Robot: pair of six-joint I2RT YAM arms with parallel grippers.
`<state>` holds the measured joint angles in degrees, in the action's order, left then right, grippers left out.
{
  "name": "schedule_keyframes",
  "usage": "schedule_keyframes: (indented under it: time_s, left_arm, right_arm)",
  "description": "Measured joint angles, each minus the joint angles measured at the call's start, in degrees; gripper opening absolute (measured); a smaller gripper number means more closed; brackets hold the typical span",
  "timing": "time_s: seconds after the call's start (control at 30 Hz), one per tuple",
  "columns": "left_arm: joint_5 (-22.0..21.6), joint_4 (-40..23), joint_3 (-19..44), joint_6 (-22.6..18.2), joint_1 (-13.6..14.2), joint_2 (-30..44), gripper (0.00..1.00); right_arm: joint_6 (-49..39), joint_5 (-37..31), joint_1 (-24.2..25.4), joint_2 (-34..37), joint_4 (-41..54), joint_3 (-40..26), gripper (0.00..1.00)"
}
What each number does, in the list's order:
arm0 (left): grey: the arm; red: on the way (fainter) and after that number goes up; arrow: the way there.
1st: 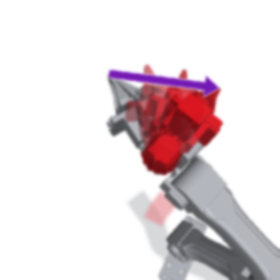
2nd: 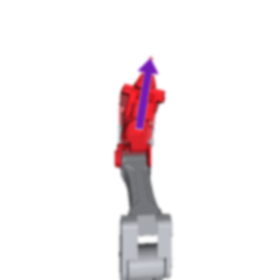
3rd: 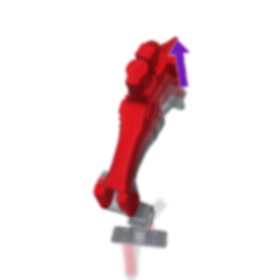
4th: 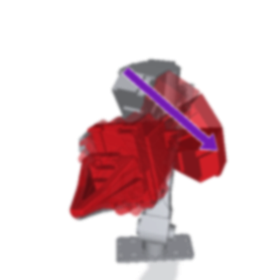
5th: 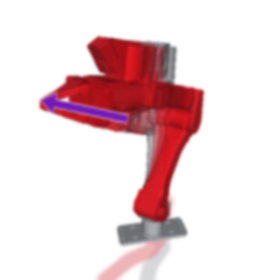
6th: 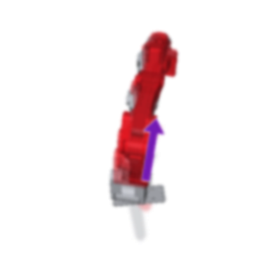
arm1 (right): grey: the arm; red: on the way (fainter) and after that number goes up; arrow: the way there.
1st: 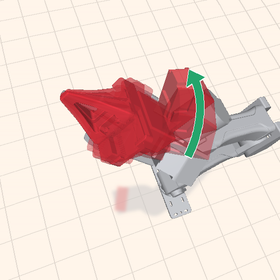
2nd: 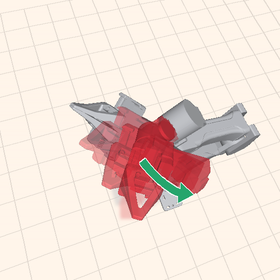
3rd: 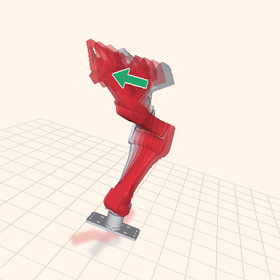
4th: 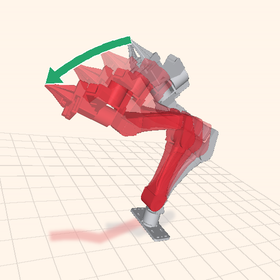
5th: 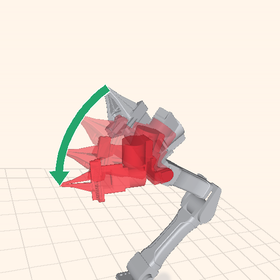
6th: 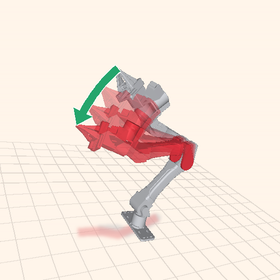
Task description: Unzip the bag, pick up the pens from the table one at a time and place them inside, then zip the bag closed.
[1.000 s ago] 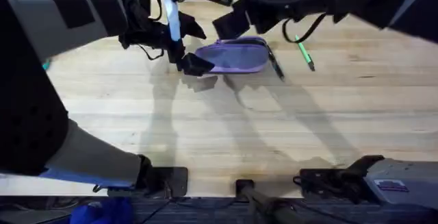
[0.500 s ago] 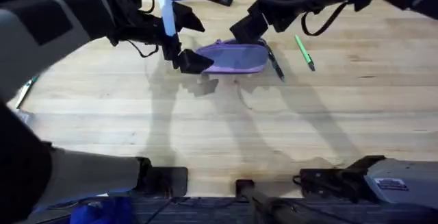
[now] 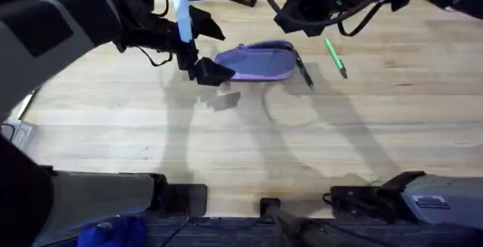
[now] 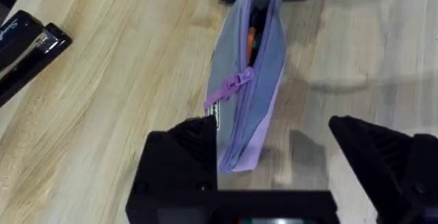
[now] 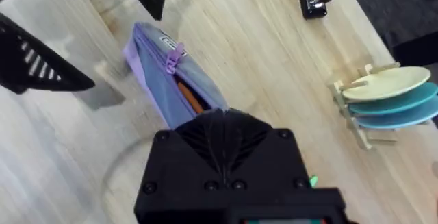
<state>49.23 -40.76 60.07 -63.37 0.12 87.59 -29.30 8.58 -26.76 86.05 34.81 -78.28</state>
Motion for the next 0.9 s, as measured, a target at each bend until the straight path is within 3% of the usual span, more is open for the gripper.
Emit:
schedule_keyframes:
  time_s: [0.33,0.6,0.9]
  left_arm:
    - [-1.05,0.0,0.0,0.0,0.0,0.0,0.993]
    - [-1.05,0.0,0.0,0.0,0.01,0.0,0.993]
    - [-1.05,0.0,0.0,0.0,0.02,0.0,0.993]
  right_arm:
    - [-5.44,0.02,0.11,0.37,0.0,-0.05,0.031]
    - [-15.49,0.0,0.11,5.1,2.81,-0.33,0.031]
    - [-19.06,0.0,0.11,7.96,4.5,-0.33,0.029]
